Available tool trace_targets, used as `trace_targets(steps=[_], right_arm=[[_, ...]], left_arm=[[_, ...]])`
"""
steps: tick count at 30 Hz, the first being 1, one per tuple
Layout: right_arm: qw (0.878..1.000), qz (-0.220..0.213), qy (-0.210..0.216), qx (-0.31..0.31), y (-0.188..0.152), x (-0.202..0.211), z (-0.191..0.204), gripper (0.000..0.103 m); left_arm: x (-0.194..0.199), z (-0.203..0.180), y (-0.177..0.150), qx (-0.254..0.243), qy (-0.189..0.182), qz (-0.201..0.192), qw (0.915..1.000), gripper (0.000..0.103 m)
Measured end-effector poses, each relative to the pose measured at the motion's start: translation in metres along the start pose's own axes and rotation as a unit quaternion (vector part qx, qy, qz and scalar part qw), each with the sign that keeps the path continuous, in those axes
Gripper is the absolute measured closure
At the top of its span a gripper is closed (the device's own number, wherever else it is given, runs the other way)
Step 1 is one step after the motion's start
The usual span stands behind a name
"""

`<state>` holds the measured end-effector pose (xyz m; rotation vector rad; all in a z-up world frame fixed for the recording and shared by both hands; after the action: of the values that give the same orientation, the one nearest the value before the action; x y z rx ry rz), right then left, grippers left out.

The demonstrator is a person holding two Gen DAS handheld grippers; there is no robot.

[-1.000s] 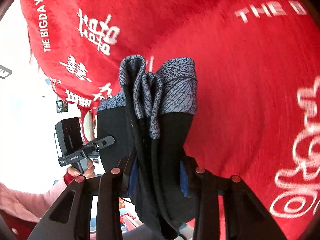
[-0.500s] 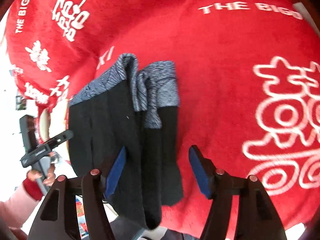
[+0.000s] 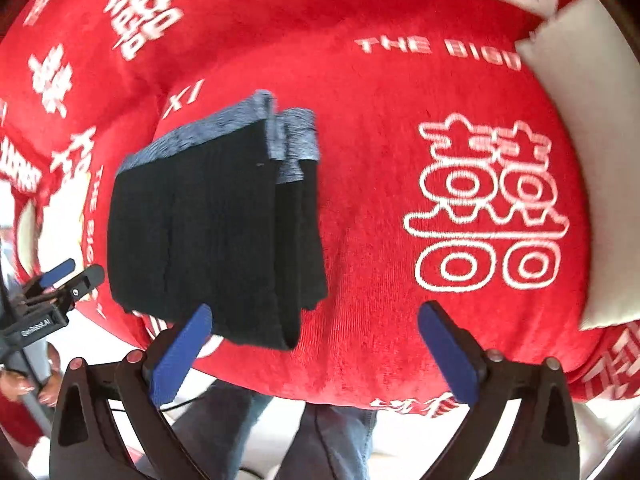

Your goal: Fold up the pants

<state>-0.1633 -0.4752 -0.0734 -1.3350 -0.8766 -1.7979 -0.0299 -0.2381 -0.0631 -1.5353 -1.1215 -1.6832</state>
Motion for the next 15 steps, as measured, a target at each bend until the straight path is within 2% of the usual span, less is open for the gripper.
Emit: trace_targets(steps=[4,7,11,15], right_arm=[[0.999,-0.004,-0.03,0.025,-0.005,0.005,0.025,0.0],[0.999,-0.002,-0.033,0.03,-0.01,0.006,0.043,0.0],[0.998,-0.014,-0.057,0.021,-0.018,0.012,0.064,0.0],[0.997,-0.019,-0.073,0.014,-0.026,0.016,0.082,0.0]], left_arm=[[0.007,-0.012,-0.017,0.001,0.034,0.008,0.9994,0.0],[0.013,-0.011,-0.027,-0.011,0.05,0.003,0.9987,0.0],[0.022,-0.004,-0.034,-0.023,0.04,0.006,0.9989,0.0],[0.035,0.005,-0.041,-0.03,0.046,-0.003,0.9985,0.0]])
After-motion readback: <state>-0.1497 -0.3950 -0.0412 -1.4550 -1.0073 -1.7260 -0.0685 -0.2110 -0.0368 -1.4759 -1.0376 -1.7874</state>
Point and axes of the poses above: each gripper's, at about its wrist camera, not at the fingertips, and x roughly against the way its jaws point, z to its left, y to its top, the point moved 1 cm from there along -x, roughly the way its jaws point, and after that the axes turned 4 degrees about -z, right-handed, at the moved point
